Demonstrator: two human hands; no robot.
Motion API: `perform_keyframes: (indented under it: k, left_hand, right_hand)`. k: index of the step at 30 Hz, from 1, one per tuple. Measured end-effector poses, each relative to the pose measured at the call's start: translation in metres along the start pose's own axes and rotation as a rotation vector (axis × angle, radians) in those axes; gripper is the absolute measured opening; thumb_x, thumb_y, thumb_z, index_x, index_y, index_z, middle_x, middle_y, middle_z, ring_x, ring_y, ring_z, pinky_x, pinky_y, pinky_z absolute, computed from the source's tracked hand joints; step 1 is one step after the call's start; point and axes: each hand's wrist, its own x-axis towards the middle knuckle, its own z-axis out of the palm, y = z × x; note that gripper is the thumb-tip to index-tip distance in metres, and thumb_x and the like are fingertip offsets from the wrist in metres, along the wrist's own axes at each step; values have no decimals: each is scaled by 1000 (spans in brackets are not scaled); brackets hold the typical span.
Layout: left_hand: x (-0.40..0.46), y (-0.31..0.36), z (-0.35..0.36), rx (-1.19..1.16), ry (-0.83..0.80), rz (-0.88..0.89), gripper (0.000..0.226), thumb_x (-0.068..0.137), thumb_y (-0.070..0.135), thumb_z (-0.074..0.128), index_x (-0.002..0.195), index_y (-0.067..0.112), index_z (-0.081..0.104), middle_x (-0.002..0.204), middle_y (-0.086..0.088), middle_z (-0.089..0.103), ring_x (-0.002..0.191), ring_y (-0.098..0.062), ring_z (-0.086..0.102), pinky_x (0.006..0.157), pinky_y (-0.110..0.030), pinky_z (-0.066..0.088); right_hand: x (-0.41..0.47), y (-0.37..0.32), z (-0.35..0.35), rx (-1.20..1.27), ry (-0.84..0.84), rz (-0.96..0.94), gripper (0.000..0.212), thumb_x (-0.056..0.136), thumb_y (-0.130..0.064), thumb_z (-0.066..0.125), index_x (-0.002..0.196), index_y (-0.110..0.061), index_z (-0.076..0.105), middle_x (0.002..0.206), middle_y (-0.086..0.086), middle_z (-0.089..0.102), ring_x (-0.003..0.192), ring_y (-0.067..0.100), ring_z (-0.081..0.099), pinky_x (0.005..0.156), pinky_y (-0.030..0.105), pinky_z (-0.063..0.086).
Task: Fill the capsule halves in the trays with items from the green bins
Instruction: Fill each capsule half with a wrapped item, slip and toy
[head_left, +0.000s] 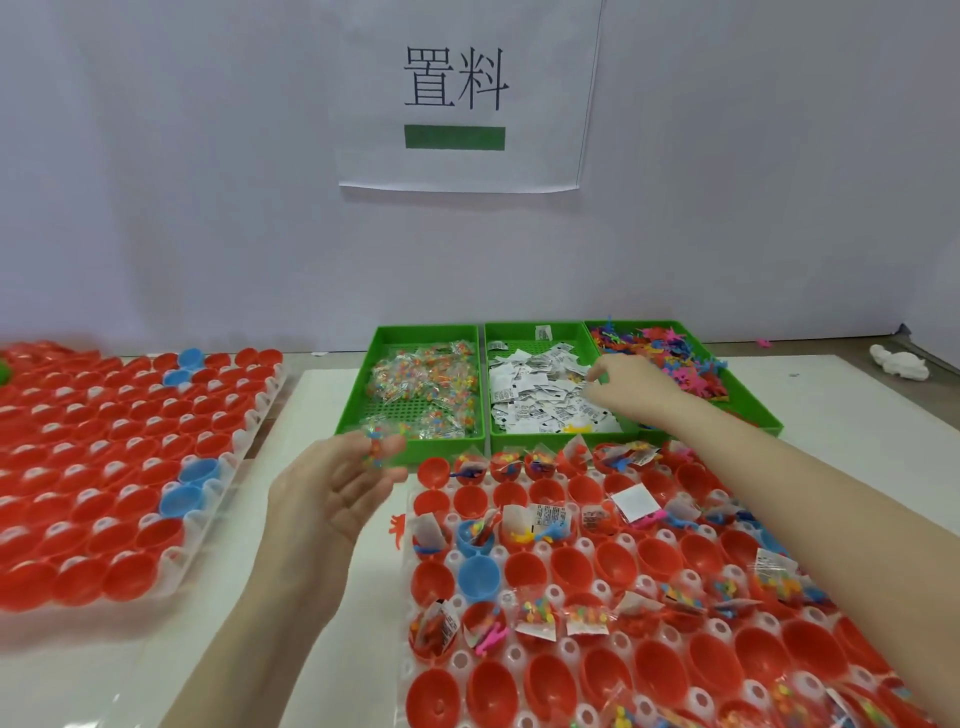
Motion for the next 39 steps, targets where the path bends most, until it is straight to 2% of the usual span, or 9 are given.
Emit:
perform_keyframes:
  k: [5,11,13,15,21,28,33,36,39]
  left_hand:
    - [-23,-6,-18,24,67,13,9,85,7,53,85,11,61,72,-4,73,50,-10,63,48,-13,50]
    - [-28,-12,-23,23,101,-15,7,84,9,55,86,11,61,71,-4,73,49,-9,63,47,-12,49]
    - [-28,-12,-24,21,110,-11,7,83,10,55,87,11,61,72,-4,73,49,-9,63,47,-12,49]
    - [-28,-12,-24,21,111,-9,7,83,10,55,87,10,61,71,-4,73,49,-9,63,47,-12,49]
    - [-29,-14,-25,13,98,-16,8,83,10,56,89,10,62,73,-3,73,50,-8,63,47,-12,50]
    - [-28,-16,-25,16,82,-35,11,81,12,58,91,9,63,77,-5,74,53,-8,65,48,-13,50]
    - [-30,-18,-23,45,81,-15,26,70,18,62,95,11,66,83,-2,74,65,-9,70,53,-13,52]
    - [-35,-19,-19,79,50,-6,16,75,17,61,86,12,71,83,-2,74,66,-10,70,54,-13,52]
    - [-44,-17,-7,99,2,0,14,72,15,63,69,17,77,77,-3,74,68,-9,69,54,-13,52]
  right_hand:
    - [1,-11,8,-273,-135,109,41,82,-44,60,61,-16,39,61,-4,41,57,14,40,53,25,30]
    - [-1,-10,9,-155,-45,160,23,81,-24,66,90,-4,70,86,6,69,73,18,60,58,25,39]
    - [-1,-6,12,-170,8,121,15,82,-15,62,77,-4,70,97,9,71,79,21,66,61,27,42]
    - [-3,-5,14,-228,95,81,27,84,-12,57,57,-14,59,79,7,71,65,20,61,55,24,40]
    - [-3,-8,7,-230,272,45,16,83,-24,61,84,-13,73,82,2,71,67,18,56,57,26,38]
    - [-5,-6,1,98,297,80,24,74,-43,73,77,-19,72,79,-7,64,78,13,55,61,26,37]
    - [-17,-14,-11,621,329,162,20,82,-20,69,94,-4,70,107,7,66,94,15,56,80,28,39]
    - [-50,-35,-29,968,175,188,14,81,-14,69,89,-4,66,69,-1,54,53,6,36,52,16,33]
    - [-104,-57,-46,1036,-71,37,9,77,-21,70,69,-17,66,44,-10,30,42,9,19,41,15,21]
